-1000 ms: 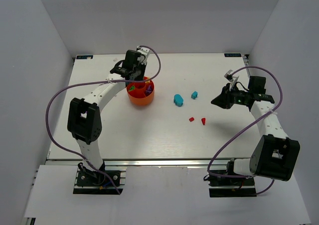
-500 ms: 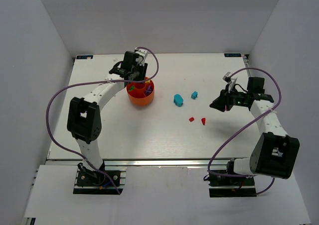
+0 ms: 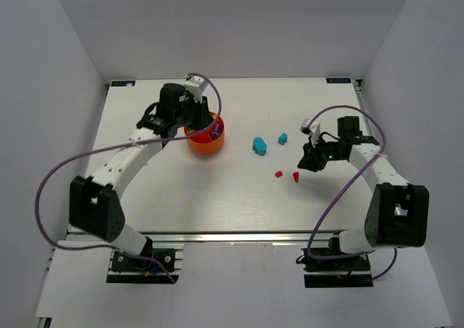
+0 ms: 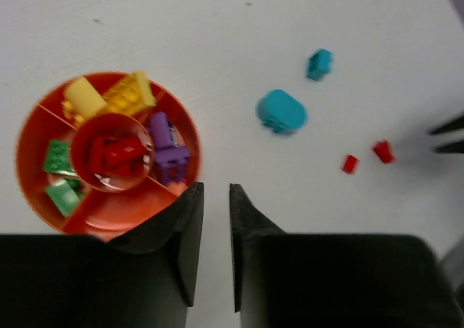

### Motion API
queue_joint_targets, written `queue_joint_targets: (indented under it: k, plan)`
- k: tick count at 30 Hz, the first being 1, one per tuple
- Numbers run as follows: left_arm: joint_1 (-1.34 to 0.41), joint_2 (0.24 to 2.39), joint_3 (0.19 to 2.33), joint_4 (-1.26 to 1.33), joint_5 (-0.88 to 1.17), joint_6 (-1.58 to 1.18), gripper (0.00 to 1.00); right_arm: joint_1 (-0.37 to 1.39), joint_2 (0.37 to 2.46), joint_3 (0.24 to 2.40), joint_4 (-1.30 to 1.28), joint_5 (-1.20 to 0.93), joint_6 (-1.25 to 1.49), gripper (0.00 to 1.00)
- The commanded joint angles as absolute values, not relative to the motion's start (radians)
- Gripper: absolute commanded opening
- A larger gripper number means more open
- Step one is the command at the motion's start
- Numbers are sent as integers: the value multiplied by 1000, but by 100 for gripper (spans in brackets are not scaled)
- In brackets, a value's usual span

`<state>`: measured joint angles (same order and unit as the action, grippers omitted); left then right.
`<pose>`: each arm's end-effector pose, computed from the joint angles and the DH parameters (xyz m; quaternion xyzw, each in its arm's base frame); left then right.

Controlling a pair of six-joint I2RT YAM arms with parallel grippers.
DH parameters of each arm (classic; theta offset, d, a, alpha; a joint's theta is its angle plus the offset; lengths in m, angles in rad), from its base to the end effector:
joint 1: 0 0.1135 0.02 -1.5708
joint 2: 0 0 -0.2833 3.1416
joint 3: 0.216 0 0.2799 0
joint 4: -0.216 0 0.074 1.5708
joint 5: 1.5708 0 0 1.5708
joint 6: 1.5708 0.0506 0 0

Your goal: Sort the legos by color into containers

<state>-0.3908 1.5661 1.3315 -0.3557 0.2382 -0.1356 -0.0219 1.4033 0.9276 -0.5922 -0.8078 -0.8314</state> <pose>0.3661 -0.1637 0.3230 0.1670 0.8617 -0.2229 0.4241 0.2965 0.0301 0.2255 -0.4406 0.7802 0.2518 0.3658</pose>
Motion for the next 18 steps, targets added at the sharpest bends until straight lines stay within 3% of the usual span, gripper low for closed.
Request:
queue_joint_targets:
  k: [1,2,6,8,10,12,18]
  plan:
    - [-391,1402,1200,-273,431,-193,34,58,1468,972,-515,-548,-660,33]
    - [-391,1373,1166,-268,442,-190,45,102,1480,985,-520,-513,-620,37]
    - [-391,1194,1022,-250,431,-169,60,170,1512,986,-517,-338,-463,41]
    - [-391,1135,928,-203,405,-166,72,189,1511,976,-500,-304,-388,50]
    - [-391,1057,846,-155,368,-166,76,210,1496,953,-479,-272,-338,62]
    - [-391,1019,813,-146,321,-158,80,222,1474,936,-468,-272,-315,64]
    - [-391,977,807,-155,301,-146,82,239,1503,880,-397,-181,-229,58]
